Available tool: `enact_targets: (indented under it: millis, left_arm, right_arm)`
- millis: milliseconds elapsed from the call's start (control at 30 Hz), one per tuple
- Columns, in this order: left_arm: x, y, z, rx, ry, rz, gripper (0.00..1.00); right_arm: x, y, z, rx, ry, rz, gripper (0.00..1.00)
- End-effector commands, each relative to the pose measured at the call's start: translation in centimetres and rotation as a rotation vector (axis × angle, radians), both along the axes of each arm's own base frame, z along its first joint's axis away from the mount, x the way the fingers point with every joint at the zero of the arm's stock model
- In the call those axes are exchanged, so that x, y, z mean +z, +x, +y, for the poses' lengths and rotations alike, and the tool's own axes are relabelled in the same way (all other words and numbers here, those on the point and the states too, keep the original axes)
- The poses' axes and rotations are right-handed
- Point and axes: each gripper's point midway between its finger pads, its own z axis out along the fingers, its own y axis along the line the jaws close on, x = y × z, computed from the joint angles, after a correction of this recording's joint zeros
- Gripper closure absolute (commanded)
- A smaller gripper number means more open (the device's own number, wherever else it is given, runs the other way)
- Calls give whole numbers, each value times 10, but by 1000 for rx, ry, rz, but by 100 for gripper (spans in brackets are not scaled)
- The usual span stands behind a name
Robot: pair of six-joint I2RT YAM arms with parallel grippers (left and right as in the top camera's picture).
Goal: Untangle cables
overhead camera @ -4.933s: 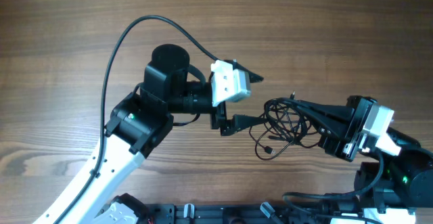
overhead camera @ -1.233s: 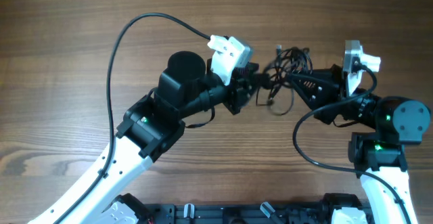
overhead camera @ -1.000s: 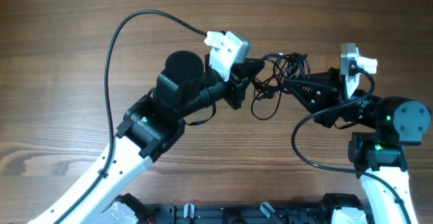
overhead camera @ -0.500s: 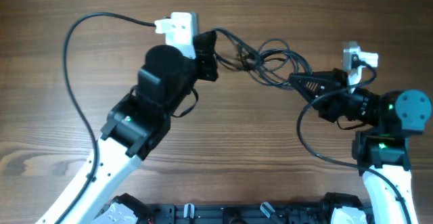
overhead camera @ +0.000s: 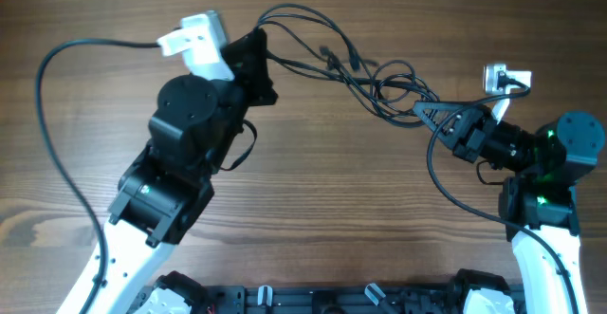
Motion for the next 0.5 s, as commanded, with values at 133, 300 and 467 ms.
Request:
enact_targets:
  millis: [133,300,467]
  left_arm:
    - [8,1,55,247,-239,41,96]
    - [-4,0,69,327,-206,73,96]
    - [-8,-5,112,581,-215,55,96]
  right_arm:
    - [1,11,-10,-73,-9,-11,96]
    - [1,11,-10,-73,-9,-11,96]
    - [1,11,-10,-75,-9,-12,96]
